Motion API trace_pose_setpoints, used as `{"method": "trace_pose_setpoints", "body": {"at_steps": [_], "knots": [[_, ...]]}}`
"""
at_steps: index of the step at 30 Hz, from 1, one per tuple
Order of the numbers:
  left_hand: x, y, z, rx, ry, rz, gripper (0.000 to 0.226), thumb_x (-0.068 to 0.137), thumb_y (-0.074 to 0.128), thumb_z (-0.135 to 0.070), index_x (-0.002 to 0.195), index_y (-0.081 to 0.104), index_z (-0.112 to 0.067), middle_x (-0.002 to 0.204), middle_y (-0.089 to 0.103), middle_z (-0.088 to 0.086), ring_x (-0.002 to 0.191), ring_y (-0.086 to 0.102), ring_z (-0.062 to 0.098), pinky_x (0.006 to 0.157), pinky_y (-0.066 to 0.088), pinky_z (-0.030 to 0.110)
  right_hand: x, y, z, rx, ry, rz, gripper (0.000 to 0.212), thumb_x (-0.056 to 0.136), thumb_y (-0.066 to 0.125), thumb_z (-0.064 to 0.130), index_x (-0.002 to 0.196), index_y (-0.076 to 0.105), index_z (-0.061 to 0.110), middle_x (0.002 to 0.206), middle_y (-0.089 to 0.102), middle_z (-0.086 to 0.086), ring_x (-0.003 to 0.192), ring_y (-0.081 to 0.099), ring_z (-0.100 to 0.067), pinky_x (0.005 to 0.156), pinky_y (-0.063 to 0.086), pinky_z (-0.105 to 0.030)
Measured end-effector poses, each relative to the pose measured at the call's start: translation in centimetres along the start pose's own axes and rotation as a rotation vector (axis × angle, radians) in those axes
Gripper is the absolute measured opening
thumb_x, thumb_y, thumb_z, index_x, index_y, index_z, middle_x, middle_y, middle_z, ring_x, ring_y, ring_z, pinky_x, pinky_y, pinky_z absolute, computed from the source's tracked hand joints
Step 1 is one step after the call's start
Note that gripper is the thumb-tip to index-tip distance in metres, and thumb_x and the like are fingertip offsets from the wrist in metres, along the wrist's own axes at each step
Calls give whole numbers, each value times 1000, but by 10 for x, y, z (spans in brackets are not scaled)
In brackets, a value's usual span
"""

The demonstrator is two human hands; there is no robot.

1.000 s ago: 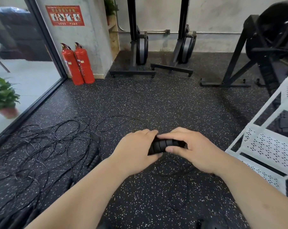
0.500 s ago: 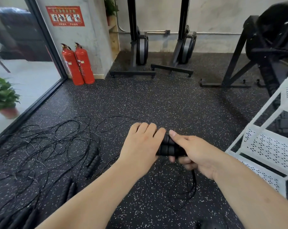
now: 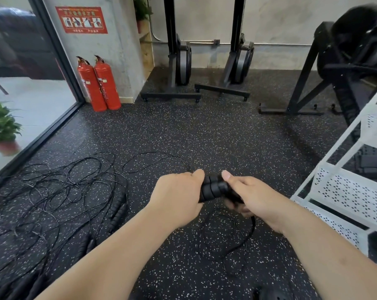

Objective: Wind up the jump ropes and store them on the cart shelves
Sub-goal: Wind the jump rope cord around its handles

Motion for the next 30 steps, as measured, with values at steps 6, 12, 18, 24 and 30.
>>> {"method": "trace_pose_setpoints", "body": {"at_steps": [6,12,18,24,30], "knots": [[3,0,39,-32,-193,2,27,98,62,-39,111,42,-27,86,56,-8,76,57,24,65,43,35,-7,-3,14,-610,-205,-74,22,111,48,45,107,70,45,66,64,13,49,44,-1,51,36,-23],[3,17,50,59,-248,111,32,97,64,-37,117,44,-22,86,52,-4,78,55,27,66,45,36,-36,16,47,-1063,-491,-288,29,107,42,56,111,67,42,91,66,21,79,62,-3,73,56,-34],[-7,28,4,158,-75,157,39,94,71,-29,120,42,-22,80,44,-6,71,55,23,58,43,36,-44,-6,65,-822,-670,-359,20,98,63,51,103,79,40,89,70,25,80,65,-1,76,56,-34],[-20,5,-37,111,138,78,37,98,63,-47,118,42,-24,105,60,-3,91,65,25,68,42,36,-25,-30,48,-456,-454,-177,2,92,81,35,91,82,37,93,78,21,92,72,0,91,55,-28],[-29,-15,-51,37,265,-8,45,93,55,-64,116,41,-28,106,60,-9,93,65,20,74,52,38,-25,-33,45,-213,-440,-41,12,85,84,35,86,81,24,90,79,0,85,71,-14,84,56,-29]]}}
Point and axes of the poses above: each hand's wrist, its own x-axis towards the middle knuckle, its own y-axis out of the palm, z = x × y, the point moved 9 cm from there along x, towards the middle knuckle
